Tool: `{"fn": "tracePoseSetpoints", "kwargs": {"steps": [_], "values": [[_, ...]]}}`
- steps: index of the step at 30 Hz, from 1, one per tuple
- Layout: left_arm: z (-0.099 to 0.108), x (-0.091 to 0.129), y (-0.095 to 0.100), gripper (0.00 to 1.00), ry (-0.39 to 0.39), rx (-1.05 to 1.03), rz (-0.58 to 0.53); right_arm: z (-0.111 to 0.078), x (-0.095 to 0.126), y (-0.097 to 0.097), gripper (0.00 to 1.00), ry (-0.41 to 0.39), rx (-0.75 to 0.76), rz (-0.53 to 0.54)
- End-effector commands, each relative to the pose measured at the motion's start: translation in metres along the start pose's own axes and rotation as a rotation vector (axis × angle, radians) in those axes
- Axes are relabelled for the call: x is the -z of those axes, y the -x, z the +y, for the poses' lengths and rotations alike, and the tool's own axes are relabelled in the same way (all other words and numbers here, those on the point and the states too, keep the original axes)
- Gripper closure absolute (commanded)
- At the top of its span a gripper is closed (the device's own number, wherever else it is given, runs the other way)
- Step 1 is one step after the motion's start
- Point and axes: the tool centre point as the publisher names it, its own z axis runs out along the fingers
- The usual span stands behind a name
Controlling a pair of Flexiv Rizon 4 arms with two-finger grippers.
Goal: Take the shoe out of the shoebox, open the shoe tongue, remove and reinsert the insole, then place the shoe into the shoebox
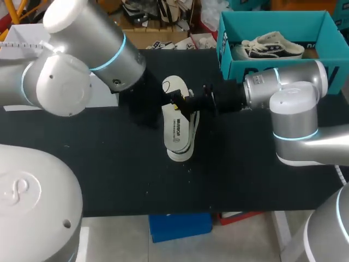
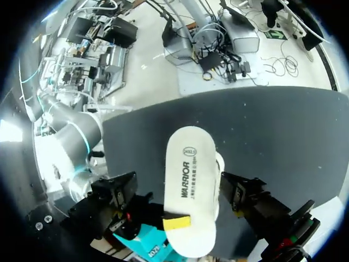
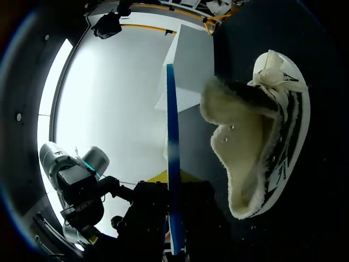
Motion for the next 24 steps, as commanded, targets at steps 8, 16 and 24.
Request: {"fn": "tracePoseSetpoints", "kwargs": {"steps": [8,16,24], "values": [[-0.0007,0.0021,0.0044,0.0,0.009,0.003,0.53,-0.0004,-0.0008,0.0003,1.0,0.002,0.0,0.0],[-0.0026,-0.0026,0.01,0.0,0.012,0.045,0.436,-0.0004,-0.0008,0.0003,1.0,0.002,0.0,0.0],[-0.0036,-0.0034,0.0132,0.0,0.032,0.044,0.387,-0.0004,-0.0008,0.0003,1.0,0.002,0.0,0.0]]}}
